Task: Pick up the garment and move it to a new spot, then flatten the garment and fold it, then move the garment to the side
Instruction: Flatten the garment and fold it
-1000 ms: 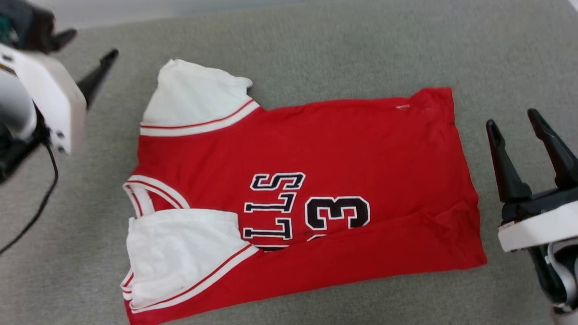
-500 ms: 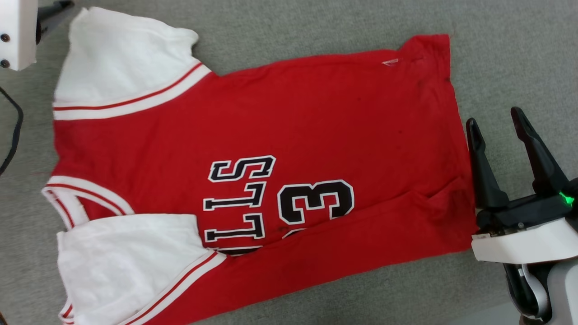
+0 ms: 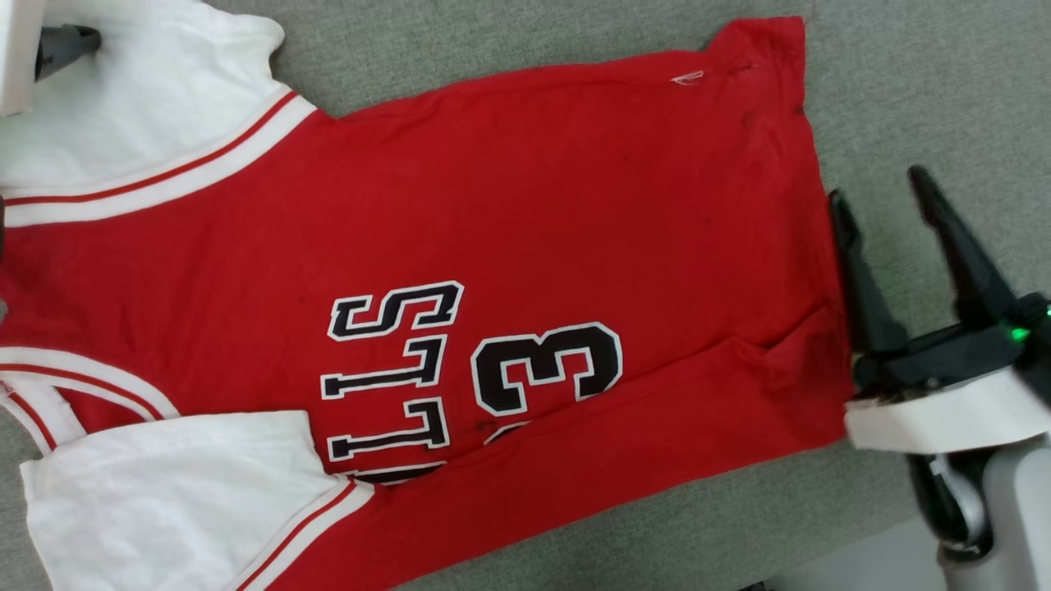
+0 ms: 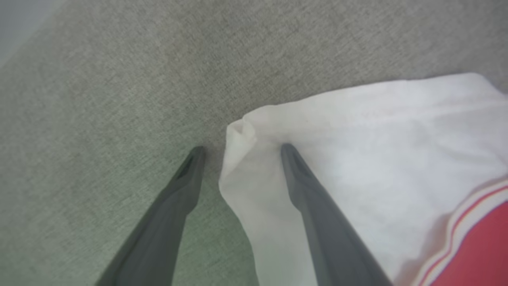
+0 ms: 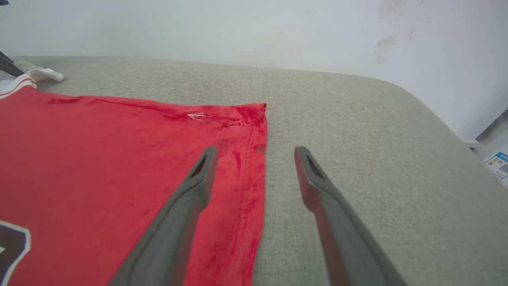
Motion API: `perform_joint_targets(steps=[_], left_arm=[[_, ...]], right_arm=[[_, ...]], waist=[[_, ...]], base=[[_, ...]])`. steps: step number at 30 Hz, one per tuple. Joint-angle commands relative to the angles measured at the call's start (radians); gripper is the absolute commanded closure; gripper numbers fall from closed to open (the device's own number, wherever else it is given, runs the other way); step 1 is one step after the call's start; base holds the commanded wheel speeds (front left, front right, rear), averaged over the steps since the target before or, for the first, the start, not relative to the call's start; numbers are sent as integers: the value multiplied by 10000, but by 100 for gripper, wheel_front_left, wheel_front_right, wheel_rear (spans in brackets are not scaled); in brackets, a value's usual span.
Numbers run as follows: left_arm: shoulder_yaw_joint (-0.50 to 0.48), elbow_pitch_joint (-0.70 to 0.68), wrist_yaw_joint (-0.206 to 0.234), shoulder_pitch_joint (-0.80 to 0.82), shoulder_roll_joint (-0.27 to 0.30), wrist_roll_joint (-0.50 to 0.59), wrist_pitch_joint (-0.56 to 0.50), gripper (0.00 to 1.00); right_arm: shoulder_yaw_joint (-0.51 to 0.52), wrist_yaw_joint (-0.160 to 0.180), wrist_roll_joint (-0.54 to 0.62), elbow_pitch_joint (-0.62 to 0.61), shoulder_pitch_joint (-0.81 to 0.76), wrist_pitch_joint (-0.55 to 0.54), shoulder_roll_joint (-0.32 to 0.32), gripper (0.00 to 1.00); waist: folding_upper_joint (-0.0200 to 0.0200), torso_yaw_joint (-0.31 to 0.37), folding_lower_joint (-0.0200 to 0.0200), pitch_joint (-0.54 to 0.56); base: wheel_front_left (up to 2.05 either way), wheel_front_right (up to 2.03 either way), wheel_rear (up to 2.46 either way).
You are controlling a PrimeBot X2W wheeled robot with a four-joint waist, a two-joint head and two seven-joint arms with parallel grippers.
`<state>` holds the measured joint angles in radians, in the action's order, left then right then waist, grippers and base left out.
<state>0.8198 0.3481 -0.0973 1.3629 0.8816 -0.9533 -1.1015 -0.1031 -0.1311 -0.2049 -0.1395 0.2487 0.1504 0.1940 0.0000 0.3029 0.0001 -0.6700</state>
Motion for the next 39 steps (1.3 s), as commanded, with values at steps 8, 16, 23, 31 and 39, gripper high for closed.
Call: perform_joint_targets(steps=[8,16,23,31,39], left_arm=[[67,-4,-169,-495,-98,-110,816,100],[460,-660,-301,-650,-318,-80,1723,100],[909,-1355,-319,-545,-542,-207,2234,100],[1242,-1823,-321,-61,-695,-228,2622,100],[1532,-2153,-322,383,-774,-151,2949,100]], right_arm=[[713,5,134,-283,1206,-269,854,0],[-732,7,-741,302,3105,-3895,3234,0],[-2857,5,-3345,1304,5231,-8042,5122,0],[-4225,5,-5158,2525,7302,-11215,5389,0],[-4809,5,-5168,4116,7990,-11530,4593,0]], waist=[[0,-371,-1,781],[0,-1081,-1,1374],[0,-1660,-1,1369],[0,-2203,-1,863],[0,-2581,-1,332]], base=[[0,0,0],[0,0,0],[0,0,0],[0,0,0],[0,0,0]])
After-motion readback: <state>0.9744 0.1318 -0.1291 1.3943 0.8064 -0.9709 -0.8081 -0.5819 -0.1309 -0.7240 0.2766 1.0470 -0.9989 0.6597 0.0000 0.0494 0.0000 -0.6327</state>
